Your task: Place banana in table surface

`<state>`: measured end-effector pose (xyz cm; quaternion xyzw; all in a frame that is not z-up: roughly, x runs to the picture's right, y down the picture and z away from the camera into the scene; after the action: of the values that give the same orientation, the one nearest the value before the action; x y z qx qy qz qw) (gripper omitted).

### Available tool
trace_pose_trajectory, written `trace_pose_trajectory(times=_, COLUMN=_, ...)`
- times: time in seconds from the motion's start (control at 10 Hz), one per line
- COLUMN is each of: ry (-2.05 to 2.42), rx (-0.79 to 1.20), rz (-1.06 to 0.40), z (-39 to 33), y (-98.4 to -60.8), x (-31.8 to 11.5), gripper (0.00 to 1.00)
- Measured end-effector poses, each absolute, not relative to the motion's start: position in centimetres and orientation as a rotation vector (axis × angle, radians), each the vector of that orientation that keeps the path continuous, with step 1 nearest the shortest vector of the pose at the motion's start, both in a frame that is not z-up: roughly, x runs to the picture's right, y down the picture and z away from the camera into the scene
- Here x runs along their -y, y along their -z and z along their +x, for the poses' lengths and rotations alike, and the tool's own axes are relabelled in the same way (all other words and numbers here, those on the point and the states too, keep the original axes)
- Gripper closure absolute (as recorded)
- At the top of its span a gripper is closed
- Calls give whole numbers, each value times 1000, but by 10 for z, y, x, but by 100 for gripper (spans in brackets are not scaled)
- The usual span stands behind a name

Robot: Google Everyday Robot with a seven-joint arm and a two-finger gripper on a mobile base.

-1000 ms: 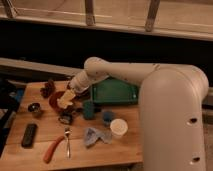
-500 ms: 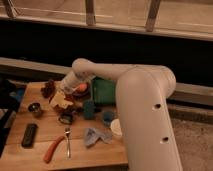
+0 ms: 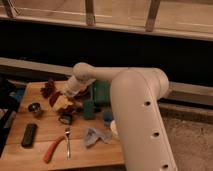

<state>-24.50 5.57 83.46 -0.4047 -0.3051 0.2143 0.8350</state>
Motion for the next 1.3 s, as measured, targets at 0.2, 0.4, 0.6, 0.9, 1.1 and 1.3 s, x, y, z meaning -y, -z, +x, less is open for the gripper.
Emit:
trace_pose_trajectory(times=0.2, ry=-479, rx=614, rz=-858, z=-233, y=-844, x=-57, gripper=20)
trace_pose_trajectory(times=0.4, ry=-497, rx=594, rz=-862, z=-226, y=-852, x=-60, gripper=20)
trace_pose_trajectory(times=0.6, ry=-498, rx=582, rz=-884, z=-227, y=-858, x=-69, gripper=23)
trace_pose_trajectory(times=0.9, ry=-505, rx=594, rz=-876, z=-224, y=-859, x=-69, gripper=51)
trace_pose_trajectory(times=1.1, ry=-504, rx=606, rz=-872, z=-227, y=-858, x=-70, gripper=70)
trace_pose_trajectory(times=1.3, ry=-499, rx=623, rz=-859, z=-228, y=-854, x=-66, gripper=90)
